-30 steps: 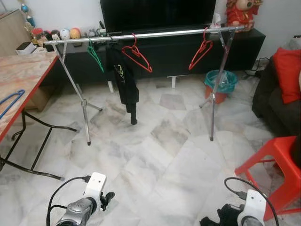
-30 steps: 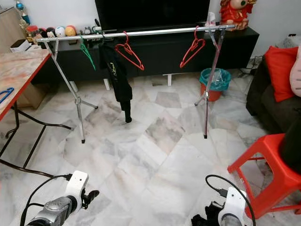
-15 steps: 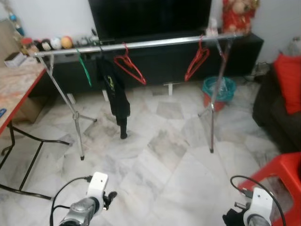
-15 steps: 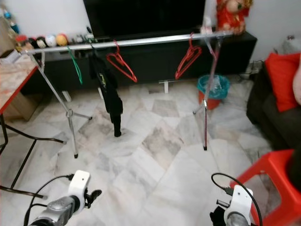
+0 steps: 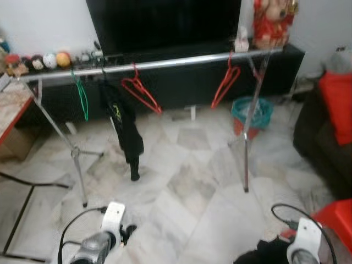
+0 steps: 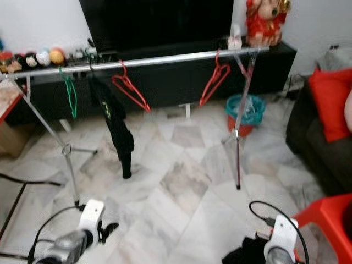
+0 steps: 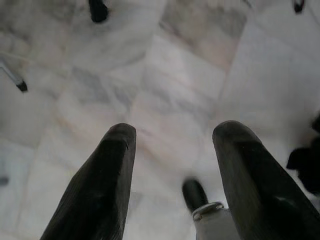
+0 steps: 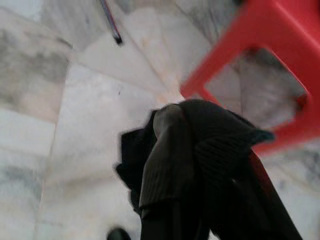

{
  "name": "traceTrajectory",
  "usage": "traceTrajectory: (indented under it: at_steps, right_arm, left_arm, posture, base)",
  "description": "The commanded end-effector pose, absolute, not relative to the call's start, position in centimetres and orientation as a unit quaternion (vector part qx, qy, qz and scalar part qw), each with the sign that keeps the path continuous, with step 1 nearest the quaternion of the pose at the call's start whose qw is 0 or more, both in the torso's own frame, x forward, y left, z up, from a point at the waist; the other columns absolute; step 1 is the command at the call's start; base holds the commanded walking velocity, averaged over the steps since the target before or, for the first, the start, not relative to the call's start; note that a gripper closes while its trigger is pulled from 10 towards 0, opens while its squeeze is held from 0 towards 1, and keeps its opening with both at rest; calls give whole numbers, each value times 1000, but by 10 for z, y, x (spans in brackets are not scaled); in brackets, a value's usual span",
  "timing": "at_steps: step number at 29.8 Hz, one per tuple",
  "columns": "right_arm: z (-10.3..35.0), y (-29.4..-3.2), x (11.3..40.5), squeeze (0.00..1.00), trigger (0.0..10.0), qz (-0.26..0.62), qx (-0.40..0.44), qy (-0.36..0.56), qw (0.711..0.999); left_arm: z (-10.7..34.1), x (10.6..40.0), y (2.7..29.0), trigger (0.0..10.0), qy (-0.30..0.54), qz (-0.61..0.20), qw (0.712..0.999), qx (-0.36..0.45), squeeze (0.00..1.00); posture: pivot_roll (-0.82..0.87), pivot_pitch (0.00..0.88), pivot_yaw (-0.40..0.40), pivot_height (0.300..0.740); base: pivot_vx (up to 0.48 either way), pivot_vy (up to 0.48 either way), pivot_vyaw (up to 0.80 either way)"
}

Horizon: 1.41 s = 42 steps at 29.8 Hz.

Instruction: Hang hanger

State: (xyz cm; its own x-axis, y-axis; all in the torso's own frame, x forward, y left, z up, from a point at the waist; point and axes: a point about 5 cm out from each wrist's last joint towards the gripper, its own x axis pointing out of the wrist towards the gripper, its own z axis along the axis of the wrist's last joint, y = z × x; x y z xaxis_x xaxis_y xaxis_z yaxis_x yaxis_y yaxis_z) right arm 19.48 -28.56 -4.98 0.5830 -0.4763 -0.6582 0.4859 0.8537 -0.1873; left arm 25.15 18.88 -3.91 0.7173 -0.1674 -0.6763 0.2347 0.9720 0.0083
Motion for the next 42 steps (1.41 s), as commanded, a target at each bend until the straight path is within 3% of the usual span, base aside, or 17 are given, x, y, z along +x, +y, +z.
traceTrajectory:
  at_steps: [1, 42]
  right_arm:
    - [-48, -276, 204, 0, 10000, -263, 20, 357, 896]
    - [-50, -271, 205, 0, 10000, -260, 32, 358, 896]
  left_arm:
    - [-40, 248, 199, 10000, 368, -97, 923, 54, 0]
    - [-23, 269, 190, 10000, 309, -102, 945, 42, 0]
  posture:
    - [-51, 0, 60, 740]
    - [-51, 0, 56, 740]
  base:
    - [420, 0, 0]
    - [416, 0, 0]
